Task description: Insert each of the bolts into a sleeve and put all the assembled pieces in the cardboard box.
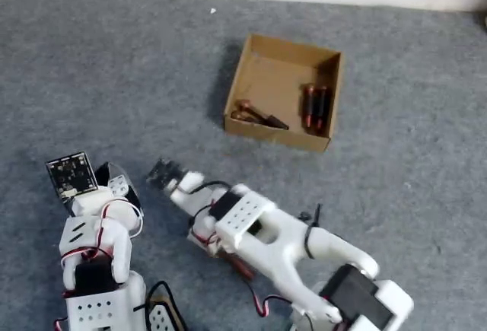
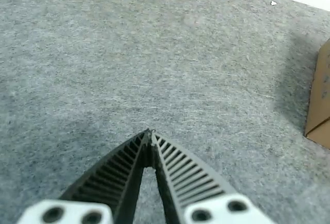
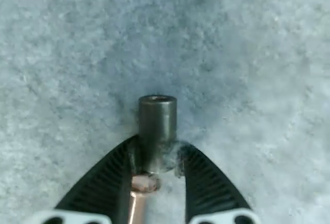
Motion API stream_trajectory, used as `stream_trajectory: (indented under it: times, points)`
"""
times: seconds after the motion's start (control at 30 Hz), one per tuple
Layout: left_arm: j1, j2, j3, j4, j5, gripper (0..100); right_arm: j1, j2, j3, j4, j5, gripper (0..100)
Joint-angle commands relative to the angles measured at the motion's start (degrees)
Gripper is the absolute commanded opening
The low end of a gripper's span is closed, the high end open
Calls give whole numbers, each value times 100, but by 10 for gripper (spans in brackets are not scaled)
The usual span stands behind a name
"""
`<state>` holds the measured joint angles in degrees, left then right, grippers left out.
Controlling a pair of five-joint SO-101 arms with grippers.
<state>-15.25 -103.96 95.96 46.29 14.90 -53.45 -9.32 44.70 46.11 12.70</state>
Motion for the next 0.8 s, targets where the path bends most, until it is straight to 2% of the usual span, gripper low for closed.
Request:
stream_trajectory:
  times: [0.0,0.07,0.2,0.3,0.43,0.6,0.67,0.77]
  points:
    - [-57,-31,22,-132,-79,7,734,-1015,-242,426,-18,6]
    - [-57,-31,-4,-123,-264,7,1130,-1675,-233,585,-44,6]
    - [-22,-31,-22,-105,-1635,7,1780,-2879,-171,1068,-53,6]
    - [347,-13,-154,88,-2251,7,2229,-3670,84,1341,-62,6]
    - [1112,-13,-848,1160,-2470,8,3046,-4409,637,1209,-141,6]
    - [2387,4,-1754,2426,-2532,29,3934,-4831,1481,180,-782,6]
    - [2782,22,-1842,2699,-2532,68,4154,-4840,1692,-119,-888,6]
    - [3090,382,-1789,2664,-2585,88,4295,-4840,1859,-356,-1037,6]
